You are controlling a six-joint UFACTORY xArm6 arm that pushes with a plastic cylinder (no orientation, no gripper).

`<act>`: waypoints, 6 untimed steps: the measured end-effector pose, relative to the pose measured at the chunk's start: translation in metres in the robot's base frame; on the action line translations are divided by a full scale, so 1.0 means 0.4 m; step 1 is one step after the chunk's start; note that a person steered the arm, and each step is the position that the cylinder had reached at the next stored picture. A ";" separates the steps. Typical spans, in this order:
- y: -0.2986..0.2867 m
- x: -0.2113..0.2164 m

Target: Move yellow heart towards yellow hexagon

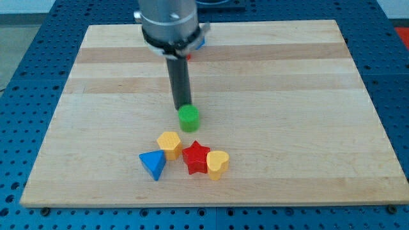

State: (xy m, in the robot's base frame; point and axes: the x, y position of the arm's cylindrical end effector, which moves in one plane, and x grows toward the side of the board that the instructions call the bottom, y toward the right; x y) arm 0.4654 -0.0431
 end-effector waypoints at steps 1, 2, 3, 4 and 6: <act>0.028 0.092; 0.028 0.021; 0.030 -0.020; 0.030 -0.056; 0.098 -0.011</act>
